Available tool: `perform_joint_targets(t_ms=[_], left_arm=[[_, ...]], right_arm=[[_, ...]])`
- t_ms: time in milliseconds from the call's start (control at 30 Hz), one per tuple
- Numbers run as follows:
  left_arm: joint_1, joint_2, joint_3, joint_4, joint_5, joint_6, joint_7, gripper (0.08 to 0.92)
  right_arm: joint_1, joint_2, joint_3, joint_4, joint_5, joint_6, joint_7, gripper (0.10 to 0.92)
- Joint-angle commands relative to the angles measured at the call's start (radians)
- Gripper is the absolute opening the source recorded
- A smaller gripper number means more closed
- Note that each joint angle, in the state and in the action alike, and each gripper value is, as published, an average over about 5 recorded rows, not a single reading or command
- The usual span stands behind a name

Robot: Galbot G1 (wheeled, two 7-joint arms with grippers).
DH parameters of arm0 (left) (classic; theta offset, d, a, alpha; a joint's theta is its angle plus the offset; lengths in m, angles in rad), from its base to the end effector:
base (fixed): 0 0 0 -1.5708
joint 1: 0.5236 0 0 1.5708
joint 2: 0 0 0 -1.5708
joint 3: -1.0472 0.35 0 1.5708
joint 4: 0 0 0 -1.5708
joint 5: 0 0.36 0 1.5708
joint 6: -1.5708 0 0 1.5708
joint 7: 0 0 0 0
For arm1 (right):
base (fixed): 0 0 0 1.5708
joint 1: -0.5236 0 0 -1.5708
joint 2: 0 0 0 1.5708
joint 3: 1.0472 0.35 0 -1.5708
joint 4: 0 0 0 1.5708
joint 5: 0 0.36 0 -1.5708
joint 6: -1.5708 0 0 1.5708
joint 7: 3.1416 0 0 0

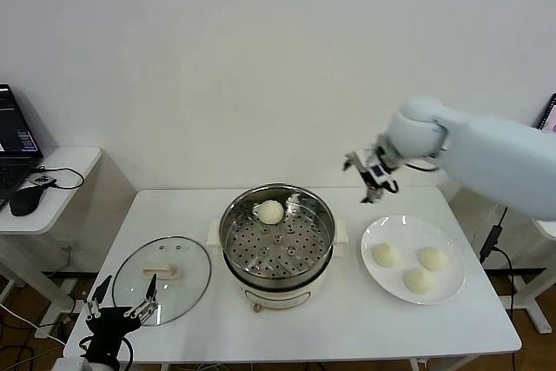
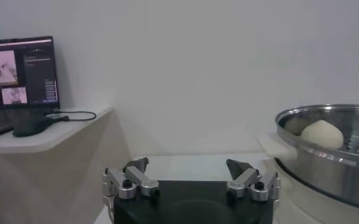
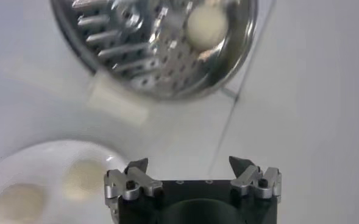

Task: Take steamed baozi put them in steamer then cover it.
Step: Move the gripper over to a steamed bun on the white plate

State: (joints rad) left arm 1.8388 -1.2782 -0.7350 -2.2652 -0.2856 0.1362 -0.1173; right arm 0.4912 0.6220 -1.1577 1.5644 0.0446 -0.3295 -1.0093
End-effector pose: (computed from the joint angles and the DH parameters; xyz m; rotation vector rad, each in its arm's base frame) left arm 0.1205 0.0901 -0.2612 0.1311 -2.9343 -0.1259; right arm 0.4945 -0.0778 -0.0557 1.2496 -1.4217 1.6892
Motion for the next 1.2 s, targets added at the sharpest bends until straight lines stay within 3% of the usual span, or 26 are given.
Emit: perform_joint_targets(t_ms=[33, 533, 1200], left_arm=[[-0.003, 0.005, -0.001, 0.003, 0.004, 0.0, 0.001, 0.823], [-0.006, 0.014, -0.002, 0.02, 0.019, 0.009, 0.006, 0.823], [0.005, 0.005, -0.021, 0.024, 0.022, 0.006, 0.008, 0.823]], right_arm=[[-0.244, -0.165, 0.125, 0.04, -0.053, -0.083, -0.002, 0.823], [-0.574, -0.06, 0.358, -0.138, -0.166, -0.033, -0.039, 0.823], [-0.606, 0.148, 0.434, -0.32, -0.245, 0.0, 0.002, 0.823]])
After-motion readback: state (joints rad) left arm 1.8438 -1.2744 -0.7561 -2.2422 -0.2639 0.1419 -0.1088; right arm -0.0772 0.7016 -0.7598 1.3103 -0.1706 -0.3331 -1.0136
